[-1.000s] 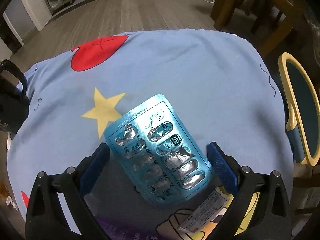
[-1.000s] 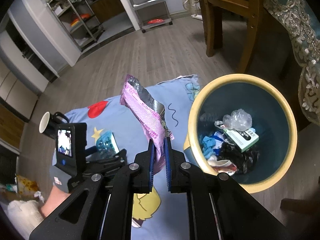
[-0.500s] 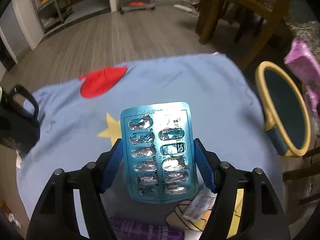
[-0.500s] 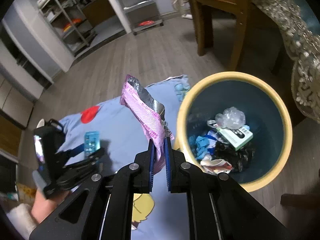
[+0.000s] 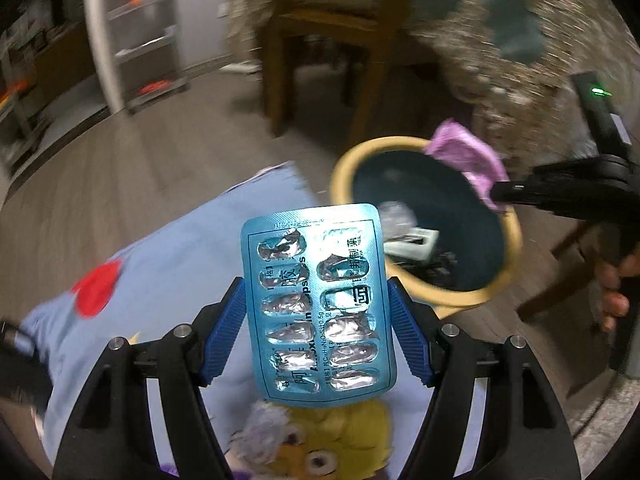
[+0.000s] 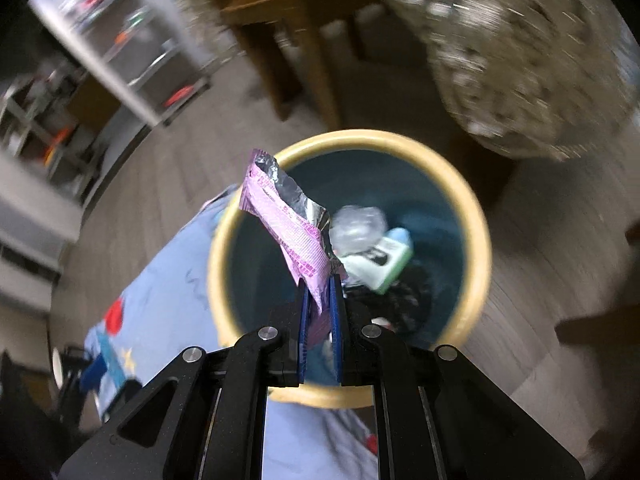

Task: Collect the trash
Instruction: 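Carry wrapper and blister pack over the wastebasket and open both tools to drop them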

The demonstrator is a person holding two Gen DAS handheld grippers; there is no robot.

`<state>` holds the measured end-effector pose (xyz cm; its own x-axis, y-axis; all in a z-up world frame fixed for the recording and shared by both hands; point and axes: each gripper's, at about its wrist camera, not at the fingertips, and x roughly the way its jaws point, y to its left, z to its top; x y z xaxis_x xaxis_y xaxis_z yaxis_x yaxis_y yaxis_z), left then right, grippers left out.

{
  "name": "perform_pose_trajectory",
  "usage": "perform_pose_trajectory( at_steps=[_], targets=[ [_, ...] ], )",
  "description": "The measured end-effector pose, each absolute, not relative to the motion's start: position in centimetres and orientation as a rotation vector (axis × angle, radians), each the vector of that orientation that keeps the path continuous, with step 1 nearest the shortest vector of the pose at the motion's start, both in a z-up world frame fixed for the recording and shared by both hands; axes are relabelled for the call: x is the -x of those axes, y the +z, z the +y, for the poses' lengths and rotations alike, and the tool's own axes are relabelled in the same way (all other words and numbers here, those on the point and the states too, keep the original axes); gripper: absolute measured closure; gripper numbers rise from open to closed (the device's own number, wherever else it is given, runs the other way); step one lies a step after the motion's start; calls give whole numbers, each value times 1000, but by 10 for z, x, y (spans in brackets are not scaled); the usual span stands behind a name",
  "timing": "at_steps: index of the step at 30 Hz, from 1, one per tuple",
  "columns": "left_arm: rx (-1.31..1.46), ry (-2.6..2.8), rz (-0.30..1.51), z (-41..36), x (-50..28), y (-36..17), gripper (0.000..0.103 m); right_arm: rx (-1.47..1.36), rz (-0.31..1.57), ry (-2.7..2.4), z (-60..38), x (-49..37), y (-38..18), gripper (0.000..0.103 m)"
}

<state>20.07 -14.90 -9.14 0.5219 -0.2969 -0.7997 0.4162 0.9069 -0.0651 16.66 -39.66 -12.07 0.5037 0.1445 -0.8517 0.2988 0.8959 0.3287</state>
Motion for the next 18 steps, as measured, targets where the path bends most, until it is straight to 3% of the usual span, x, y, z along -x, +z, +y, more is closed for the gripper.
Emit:
perform_pose_trajectory(
  at_steps=[15,16,18],
  targets=[
    [-306,-615,860,-243,-233,-77,33,-636,938,-196,-435,-153,-118,92],
    [-310,-616,854,-245,-233,-77,31,-632,934,-197,-436,-153,-117,92],
    [-315,-604,842,-247,-231,-79,17,-635,928,-195,-437,-153,-116,91]
  ],
)
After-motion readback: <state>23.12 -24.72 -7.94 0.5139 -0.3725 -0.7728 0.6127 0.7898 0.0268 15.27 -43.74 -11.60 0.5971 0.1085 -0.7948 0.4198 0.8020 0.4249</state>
